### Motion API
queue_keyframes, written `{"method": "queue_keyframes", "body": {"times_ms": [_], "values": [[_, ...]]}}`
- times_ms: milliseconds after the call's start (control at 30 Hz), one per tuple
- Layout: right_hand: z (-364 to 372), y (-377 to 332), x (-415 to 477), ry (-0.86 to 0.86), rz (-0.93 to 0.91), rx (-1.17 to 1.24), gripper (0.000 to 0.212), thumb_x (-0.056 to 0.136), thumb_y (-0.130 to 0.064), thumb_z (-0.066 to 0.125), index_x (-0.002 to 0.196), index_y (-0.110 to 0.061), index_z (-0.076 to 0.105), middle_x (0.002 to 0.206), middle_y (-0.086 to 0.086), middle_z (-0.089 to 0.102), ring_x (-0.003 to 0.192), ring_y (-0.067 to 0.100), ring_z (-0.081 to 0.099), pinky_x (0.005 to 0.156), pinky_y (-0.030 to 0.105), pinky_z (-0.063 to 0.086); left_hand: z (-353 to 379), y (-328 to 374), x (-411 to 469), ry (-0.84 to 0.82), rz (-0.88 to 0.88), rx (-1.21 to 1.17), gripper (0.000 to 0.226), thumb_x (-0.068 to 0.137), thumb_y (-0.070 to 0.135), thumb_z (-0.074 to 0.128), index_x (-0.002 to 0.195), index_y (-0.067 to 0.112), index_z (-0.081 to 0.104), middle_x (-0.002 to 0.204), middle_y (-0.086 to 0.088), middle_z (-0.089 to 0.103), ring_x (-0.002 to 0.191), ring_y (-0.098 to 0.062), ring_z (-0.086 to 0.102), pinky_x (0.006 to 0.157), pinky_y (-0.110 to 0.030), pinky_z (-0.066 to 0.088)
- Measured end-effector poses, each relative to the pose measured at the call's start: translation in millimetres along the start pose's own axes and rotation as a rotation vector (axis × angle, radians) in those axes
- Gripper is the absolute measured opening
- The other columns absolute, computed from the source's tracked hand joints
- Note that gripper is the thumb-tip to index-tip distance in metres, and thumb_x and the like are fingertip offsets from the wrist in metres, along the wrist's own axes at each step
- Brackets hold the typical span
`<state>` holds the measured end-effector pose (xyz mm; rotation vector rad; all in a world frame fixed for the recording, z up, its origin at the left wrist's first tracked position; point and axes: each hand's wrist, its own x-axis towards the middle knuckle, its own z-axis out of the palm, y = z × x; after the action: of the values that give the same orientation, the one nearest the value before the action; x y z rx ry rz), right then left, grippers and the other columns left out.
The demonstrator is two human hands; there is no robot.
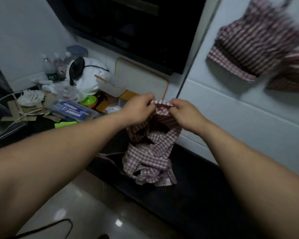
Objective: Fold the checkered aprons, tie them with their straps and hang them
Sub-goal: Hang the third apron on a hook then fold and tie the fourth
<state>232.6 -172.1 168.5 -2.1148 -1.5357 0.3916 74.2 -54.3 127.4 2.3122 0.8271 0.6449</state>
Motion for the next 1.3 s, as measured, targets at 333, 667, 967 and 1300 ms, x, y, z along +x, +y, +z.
{"method": "queue_keyframes", "body": {"times_ms": [333,667,967,1300], "values": [[-112,80,-184,0.313,0.312,-0.275,0.022,0.092,-0.017,0.054,0.071,-0.015,0.048,0.087,0.010,0.062,0.078,0.030,0.055,0.059,0.032,0.035,-18,180,-74,0.307,0.073,-0.035,0.014,0.097,0.020,0.057,0.089,0.010,0.057,0.082,-0.008,0.063,0.079,-0.025,0.057,0.063,-0.035,0.031],[-162,21,-264,0.328,0.183,0.009,0.038,0.101,-0.038,0.056,0.093,-0.003,0.067,0.097,0.011,0.069,0.094,0.028,0.064,0.082,0.041,0.048,-50,229,-124,0.217,0.111,-0.027,0.020,0.101,0.029,0.059,0.086,0.016,0.063,0.084,-0.003,0.067,0.081,-0.022,0.063,0.069,-0.036,0.047],[-133,-65,-288,0.223,0.091,0.513,0.037,0.105,-0.049,0.048,0.108,-0.018,0.069,0.084,-0.005,0.063,0.068,0.009,0.055,0.061,0.026,0.042,-56,259,-163,-0.108,0.435,0.106,0.011,0.097,0.020,0.066,0.087,0.016,0.067,0.083,0.000,0.068,0.083,-0.020,0.064,0.067,-0.030,0.043],[-126,-46,-316,0.215,0.190,0.417,0.027,0.090,-0.003,0.058,0.066,-0.016,0.059,0.061,-0.002,0.050,0.061,0.015,0.043,0.055,0.030,0.029,-55,230,-186,-0.382,0.281,0.079,0.019,0.092,0.016,0.071,0.075,0.020,0.062,0.072,0.007,0.063,0.071,-0.013,0.059,0.058,-0.026,0.040]]}}
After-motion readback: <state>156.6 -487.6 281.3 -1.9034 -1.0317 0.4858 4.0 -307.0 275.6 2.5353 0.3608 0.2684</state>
